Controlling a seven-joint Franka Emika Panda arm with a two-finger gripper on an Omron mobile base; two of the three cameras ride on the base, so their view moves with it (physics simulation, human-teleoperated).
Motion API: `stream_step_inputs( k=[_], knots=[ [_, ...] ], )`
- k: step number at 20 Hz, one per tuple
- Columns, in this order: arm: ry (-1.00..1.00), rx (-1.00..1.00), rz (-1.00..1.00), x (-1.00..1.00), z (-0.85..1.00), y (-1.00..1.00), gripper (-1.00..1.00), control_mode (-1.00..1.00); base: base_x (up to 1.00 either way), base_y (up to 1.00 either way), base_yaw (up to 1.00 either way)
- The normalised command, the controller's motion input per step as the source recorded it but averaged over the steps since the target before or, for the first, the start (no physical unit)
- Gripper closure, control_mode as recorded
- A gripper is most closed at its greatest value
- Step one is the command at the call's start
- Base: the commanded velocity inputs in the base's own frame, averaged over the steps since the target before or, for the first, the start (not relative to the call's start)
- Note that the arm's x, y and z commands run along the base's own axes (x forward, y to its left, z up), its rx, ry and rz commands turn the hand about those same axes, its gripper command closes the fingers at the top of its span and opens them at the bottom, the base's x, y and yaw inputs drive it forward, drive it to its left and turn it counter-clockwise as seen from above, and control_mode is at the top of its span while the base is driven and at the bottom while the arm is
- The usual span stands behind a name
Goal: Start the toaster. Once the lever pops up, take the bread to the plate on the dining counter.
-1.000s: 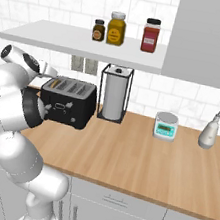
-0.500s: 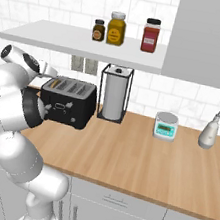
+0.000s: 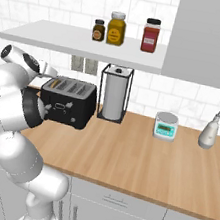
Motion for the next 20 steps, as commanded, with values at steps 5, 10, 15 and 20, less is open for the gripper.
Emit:
stream_step_inputs(
  k=[5, 10, 15, 20],
  knots=[
    [0.00, 0.00, 0.00, 0.00, 0.00, 0.00, -1.00, -1.00, 0.00, 0.00, 0.00],
    [0.00, 0.00, 0.00, 0.00, 0.00, 0.00, -1.00, -1.00, 0.00, 0.00, 0.00],
    [0.00, 0.00, 0.00, 0.00, 0.00, 0.00, -1.00, -1.00, 0.00, 0.00, 0.00],
    [0.00, 0.00, 0.00, 0.00, 0.00, 0.00, -1.00, -1.00, 0.00, 0.00, 0.00]
  ],
)
